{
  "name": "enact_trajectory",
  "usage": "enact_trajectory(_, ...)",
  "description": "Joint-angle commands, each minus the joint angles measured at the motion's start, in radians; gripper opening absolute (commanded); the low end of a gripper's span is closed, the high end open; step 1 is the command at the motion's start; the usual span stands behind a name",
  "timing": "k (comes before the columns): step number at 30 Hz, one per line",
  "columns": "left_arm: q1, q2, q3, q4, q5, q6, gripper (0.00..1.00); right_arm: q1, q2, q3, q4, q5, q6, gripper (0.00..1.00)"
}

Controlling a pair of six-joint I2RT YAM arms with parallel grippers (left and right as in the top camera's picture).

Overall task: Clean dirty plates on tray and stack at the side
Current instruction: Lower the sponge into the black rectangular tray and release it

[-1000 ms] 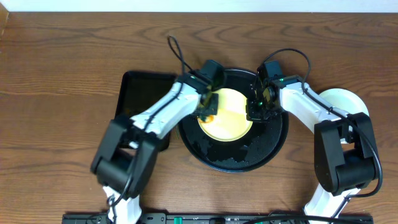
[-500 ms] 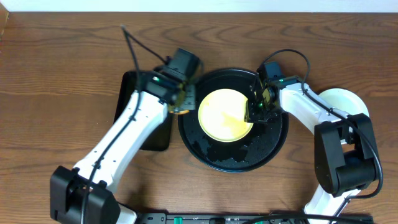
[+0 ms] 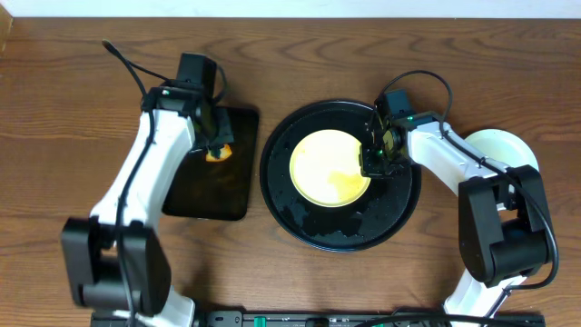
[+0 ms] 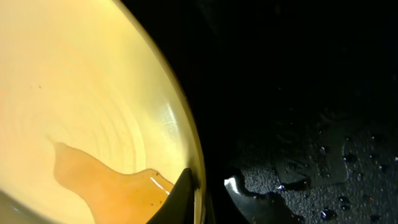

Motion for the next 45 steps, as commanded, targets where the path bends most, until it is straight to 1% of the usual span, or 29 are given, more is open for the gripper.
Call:
enact_trajectory(1, 0.062, 0.072, -0.021, 0.021, 0.272, 0.127, 0.08, 0.0, 0.027, -0.019, -0.01, 0.049, -0.003, 0.02)
enact_trajectory(4, 0.113, 0.14, -0.021, 0.035, 0.405, 0.176, 0.08, 0.0, 0.027, -0.019, -0.012, 0.049, -0.003, 0.01)
enact_trajectory(7, 0.145, 0.195, -0.021, 0.036, 0.406, 0.188, 0.08, 0.0, 0.027, -0.019, -0.013, 0.049, -0.003, 0.01)
enact_trajectory(9, 0.16, 0.231, -0.021, 0.032, 0.404, 0.217, 0.08, 0.0, 0.027, -0.019, -0.013, 0.049, -0.003, 0.01)
enact_trajectory(11, 0.175, 0.264, -0.021, 0.033, 0.382, 0.218, 0.08, 0.0, 0.027, -0.019, -0.016, 0.049, -0.004, 0.01)
enact_trajectory(13, 0.19, 0.288, -0.021, 0.031, 0.308, 0.214, 0.07, 0.0, 0.027, -0.019, -0.019, 0.049, -0.003, 0.01)
enact_trajectory(15, 0.199, 0.296, -0.021, 0.017, 0.2, 0.18, 0.08, 0.0, 0.027, -0.019, -0.022, 0.049, -0.004, 0.01)
enact_trajectory(18, 0.206, 0.292, -0.021, -0.017, -0.023, 0.073, 0.08, 0.0, 0.027, -0.019, -0.024, 0.049, -0.004, 0.01)
enact_trajectory(20, 0.206, 0.289, -0.021, -0.036, -0.082, 0.016, 0.08, 0.0, 0.027, -0.019, -0.024, 0.049, -0.004, 0.01)
enact_trajectory(23, 0.201, 0.284, -0.021, -0.041, -0.038, 0.013, 0.08, 0.0, 0.027, -0.019, -0.024, 0.049, -0.003, 0.01)
enact_trajectory(24, 0.2, 0.28, -0.021, -0.042, -0.001, 0.023, 0.08, 0.0, 0.027, -0.019, -0.024, 0.049, -0.004, 0.01)
enact_trajectory(28, 0.191, 0.231, -0.019, -0.044, 0.15, 0.09, 0.08, 0.0, 0.027, -0.019, -0.025, 0.049, -0.004, 0.01)
enact_trajectory(30, 0.183, 0.192, -0.019, -0.043, 0.175, 0.117, 0.08, 0.0, 0.027, -0.019, -0.025, 0.049, -0.004, 0.01)
enact_trajectory(33, 0.164, 0.133, -0.019, -0.035, 0.177, 0.201, 0.08, 0.0, 0.027, -0.019, -0.024, 0.049, -0.004, 0.01)
enact_trajectory(35, 0.151, 0.105, -0.019, -0.018, 0.159, 0.22, 0.08, 0.0, 0.027, -0.019, -0.024, 0.049, -0.003, 0.01)
enact_trajectory(36, 0.147, 0.1, -0.019, -0.013, 0.134, 0.204, 0.08, 0.0, 0.027, -0.02, -0.024, 0.049, -0.004, 0.01)
enact_trajectory(39, 0.136, 0.107, -0.019, -0.01, 0.017, 0.105, 0.08, 0.0, 0.027, -0.019, -0.024, 0.049, -0.004, 0.01)
enact_trajectory(41, 0.13, 0.117, -0.022, -0.009, -0.004, 0.1, 0.09, 0.0, 0.027, -0.019, -0.024, 0.049, -0.003, 0.01)
enact_trajectory(42, 0.126, 0.125, -0.022, -0.009, -0.004, 0.1, 0.12, 0.0, 0.027, -0.019, -0.024, 0.049, -0.004, 0.01)
enact_trajectory(45, 0.112, 0.154, -0.027, -0.01, -0.004, 0.1, 0.15, 0.0, 0.027, -0.019, -0.024, 0.049, -0.003, 0.01)
